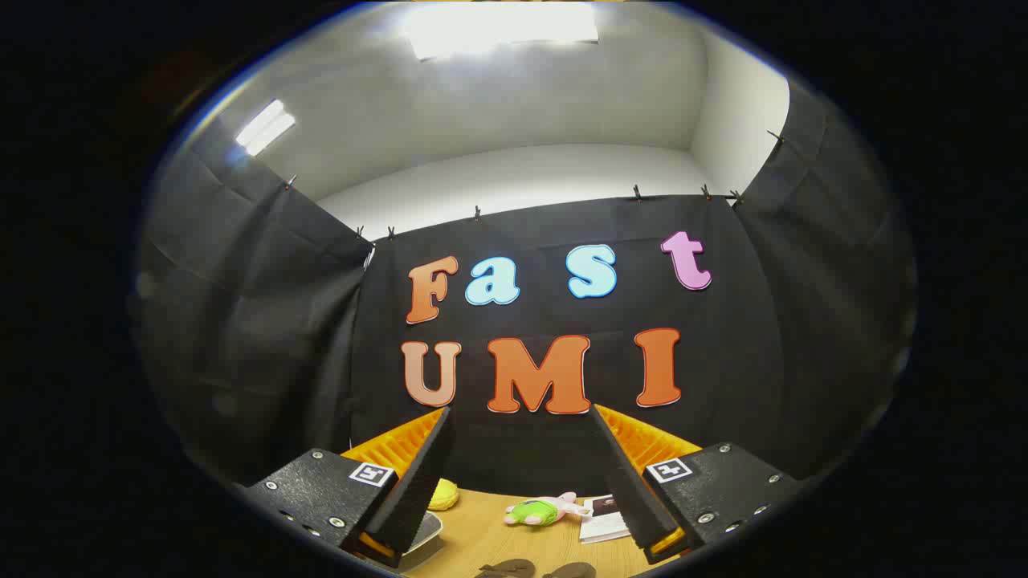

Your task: Open the storage box then place both shoes into the box .Put the left shoe in first, then the right shoe, with the right side of both shoes facing outward in a uniform manner.

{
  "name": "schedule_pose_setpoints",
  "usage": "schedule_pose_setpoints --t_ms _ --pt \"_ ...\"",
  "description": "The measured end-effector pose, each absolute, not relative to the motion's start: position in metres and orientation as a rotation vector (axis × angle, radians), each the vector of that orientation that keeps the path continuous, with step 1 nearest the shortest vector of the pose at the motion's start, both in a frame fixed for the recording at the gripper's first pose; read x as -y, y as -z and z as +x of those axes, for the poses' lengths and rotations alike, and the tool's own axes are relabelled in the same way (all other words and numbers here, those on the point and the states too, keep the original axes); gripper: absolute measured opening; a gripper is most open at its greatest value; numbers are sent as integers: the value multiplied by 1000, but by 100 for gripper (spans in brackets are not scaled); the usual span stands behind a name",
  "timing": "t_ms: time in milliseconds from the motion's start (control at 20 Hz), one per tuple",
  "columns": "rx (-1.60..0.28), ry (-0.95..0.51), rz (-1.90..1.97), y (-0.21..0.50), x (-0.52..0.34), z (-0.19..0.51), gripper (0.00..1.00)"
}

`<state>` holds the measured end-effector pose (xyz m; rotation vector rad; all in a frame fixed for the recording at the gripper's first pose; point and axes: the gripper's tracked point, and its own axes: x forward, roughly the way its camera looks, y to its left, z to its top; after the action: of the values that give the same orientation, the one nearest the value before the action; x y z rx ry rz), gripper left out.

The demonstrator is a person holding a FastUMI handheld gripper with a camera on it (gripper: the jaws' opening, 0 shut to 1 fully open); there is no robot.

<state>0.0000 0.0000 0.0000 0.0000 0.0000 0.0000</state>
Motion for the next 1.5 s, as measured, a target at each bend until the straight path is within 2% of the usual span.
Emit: schedule_pose_setpoints --t_ms 800,1100,1500 --pt "11 -11 -5 -1 -8 0 98" --pt "-39 -7 14 24 -4 2 98" --pt "-149 -99 161 79 -26 9 98"
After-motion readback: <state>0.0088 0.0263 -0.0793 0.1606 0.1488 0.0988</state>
